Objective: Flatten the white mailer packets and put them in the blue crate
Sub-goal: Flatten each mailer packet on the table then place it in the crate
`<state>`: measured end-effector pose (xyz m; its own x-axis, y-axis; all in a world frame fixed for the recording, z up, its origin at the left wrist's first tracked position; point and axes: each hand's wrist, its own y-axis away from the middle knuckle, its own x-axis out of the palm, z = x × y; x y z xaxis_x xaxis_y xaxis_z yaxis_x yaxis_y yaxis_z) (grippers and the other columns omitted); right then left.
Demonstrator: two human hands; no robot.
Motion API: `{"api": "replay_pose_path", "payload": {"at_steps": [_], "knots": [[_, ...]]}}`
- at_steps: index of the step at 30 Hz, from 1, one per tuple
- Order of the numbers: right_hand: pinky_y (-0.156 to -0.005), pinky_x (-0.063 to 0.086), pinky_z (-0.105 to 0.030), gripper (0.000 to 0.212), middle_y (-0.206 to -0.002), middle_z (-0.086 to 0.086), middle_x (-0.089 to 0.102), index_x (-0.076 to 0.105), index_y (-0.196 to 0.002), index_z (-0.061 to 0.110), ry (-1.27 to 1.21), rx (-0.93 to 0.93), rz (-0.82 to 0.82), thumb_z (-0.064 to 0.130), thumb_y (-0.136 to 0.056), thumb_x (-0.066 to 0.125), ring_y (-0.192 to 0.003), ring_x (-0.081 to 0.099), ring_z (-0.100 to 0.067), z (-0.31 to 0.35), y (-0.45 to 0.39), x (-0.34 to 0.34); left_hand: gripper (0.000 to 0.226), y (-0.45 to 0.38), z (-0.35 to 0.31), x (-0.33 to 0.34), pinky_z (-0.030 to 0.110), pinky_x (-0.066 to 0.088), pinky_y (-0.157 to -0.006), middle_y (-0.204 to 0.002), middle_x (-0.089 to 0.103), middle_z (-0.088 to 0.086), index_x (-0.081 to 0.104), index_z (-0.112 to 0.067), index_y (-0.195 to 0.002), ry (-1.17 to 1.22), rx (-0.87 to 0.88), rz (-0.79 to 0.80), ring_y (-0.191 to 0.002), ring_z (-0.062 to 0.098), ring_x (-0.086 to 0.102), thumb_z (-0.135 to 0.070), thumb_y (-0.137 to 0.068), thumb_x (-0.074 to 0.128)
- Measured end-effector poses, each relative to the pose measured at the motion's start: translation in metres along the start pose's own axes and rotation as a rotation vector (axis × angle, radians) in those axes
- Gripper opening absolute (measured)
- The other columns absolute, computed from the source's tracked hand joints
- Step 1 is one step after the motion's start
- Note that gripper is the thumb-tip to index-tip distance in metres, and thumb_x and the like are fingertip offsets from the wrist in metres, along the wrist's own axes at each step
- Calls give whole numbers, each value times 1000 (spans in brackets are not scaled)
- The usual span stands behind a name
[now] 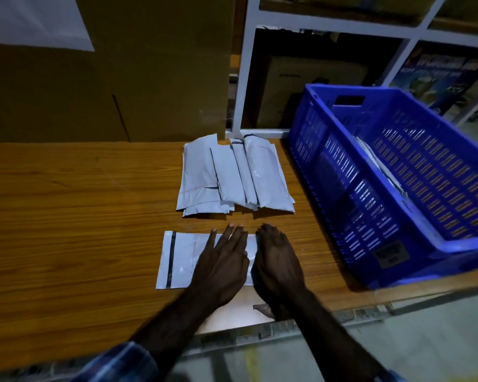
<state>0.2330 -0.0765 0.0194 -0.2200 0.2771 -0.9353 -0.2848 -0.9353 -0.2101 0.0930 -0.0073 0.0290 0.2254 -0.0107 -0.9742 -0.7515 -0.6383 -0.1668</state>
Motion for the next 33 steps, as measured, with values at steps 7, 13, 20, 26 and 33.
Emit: {"api": "replay_pose_path", "payload": {"at_steps": [7,13,20,26,33], "knots": [[-115,27,-48,52,-149,-24,41,46,-141,-7,120,-79,-29,16,-96,36,-139,41,-35,-12,15,19,53,3,0,11,45,25,-110,-144,51,9,55,-7,-137,9,18,33,-137,24,43,-31,-98,28],[-112,23,-50,54,-146,-25,46,50,-138,-6,145,-84,-1,23,-100,26,-136,45,-38,-11,10,13,54,4,6,6,44,19,-113,-145,50,9,52,-7,-139,33,33,19,-139,23,40,-33,-99,26],[-113,34,-53,49,-142,-26,50,52,-135,-8,69,-283,-22,19,-97,37,-136,44,-38,35,3,19,65,18,39,-1,47,23,-109,-137,57,12,58,-5,-132,-21,-37,69,-133,27,48,-35,-104,8],[-117,28,-47,49,-149,-22,42,47,-141,-5,13,-240,-5,22,-103,30,-142,37,-32,41,9,29,65,20,44,7,47,24,-112,-147,47,9,51,-8,-140,-6,-48,115,-141,25,38,-36,-104,5],[-121,20,-45,53,-157,-14,33,40,-148,1,37,-93,6,32,-106,28,-148,26,-24,39,10,23,58,26,54,4,44,13,-117,-155,35,1,39,-16,-149,11,-58,85,-146,18,26,-42,-103,15]]}}
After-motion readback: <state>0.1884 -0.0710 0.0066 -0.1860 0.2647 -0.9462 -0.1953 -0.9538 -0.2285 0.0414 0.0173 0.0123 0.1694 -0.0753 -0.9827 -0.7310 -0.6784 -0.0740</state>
